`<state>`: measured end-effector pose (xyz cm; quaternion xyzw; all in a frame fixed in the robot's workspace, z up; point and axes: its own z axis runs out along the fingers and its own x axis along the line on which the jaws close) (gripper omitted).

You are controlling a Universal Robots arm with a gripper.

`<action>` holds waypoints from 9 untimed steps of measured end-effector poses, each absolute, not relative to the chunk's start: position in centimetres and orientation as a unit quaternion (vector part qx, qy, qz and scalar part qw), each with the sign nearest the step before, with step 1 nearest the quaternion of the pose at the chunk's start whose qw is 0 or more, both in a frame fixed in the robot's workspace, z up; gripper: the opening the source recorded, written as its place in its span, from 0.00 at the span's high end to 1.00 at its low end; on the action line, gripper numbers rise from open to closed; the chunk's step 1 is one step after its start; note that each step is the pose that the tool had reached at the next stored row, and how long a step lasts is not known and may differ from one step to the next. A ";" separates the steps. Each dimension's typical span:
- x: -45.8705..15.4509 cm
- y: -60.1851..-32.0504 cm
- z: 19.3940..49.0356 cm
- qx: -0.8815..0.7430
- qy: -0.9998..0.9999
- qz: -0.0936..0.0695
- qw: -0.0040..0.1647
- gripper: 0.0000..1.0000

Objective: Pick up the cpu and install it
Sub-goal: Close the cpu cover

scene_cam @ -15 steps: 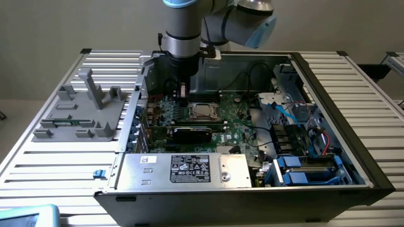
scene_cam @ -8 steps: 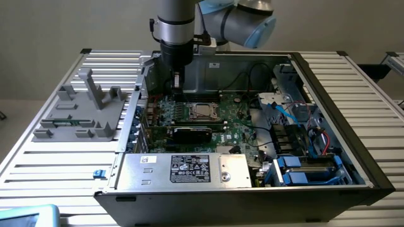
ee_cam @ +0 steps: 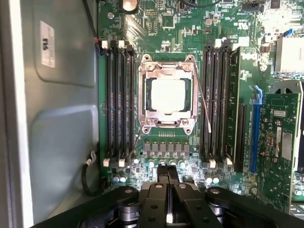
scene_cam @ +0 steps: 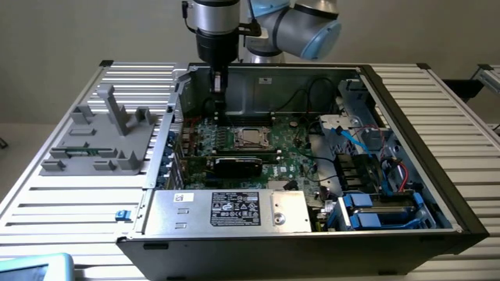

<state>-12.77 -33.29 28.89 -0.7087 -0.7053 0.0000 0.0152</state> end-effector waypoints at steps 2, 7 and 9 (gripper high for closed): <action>-12.8 -33.0 29.5 -0.709 -0.705 -0.002 0.014 0.89; -13.3 -32.9 30.4 -0.709 -0.705 -0.004 0.013 0.89; -13.3 -32.9 30.4 -0.709 -0.705 -0.005 0.014 0.89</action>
